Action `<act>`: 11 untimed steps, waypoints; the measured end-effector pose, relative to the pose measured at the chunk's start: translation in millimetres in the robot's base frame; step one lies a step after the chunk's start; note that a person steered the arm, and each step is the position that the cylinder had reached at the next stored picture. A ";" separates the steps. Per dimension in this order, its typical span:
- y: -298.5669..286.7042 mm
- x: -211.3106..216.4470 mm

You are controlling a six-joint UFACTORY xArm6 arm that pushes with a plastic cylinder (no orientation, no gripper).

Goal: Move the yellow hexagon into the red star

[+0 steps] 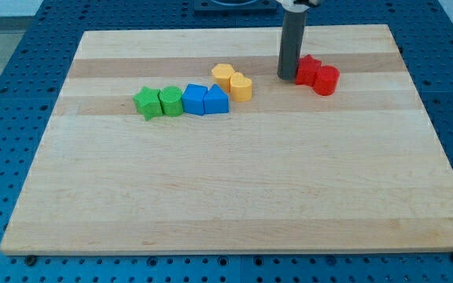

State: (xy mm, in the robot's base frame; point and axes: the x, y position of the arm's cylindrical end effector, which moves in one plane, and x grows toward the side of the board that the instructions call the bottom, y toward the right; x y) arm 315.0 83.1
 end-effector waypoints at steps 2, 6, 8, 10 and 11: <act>-74.2 -62.2; -193.3 20.5; -134.9 54.5; -101.1 54.5; -107.4 54.5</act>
State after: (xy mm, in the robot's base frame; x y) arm 369.5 -24.3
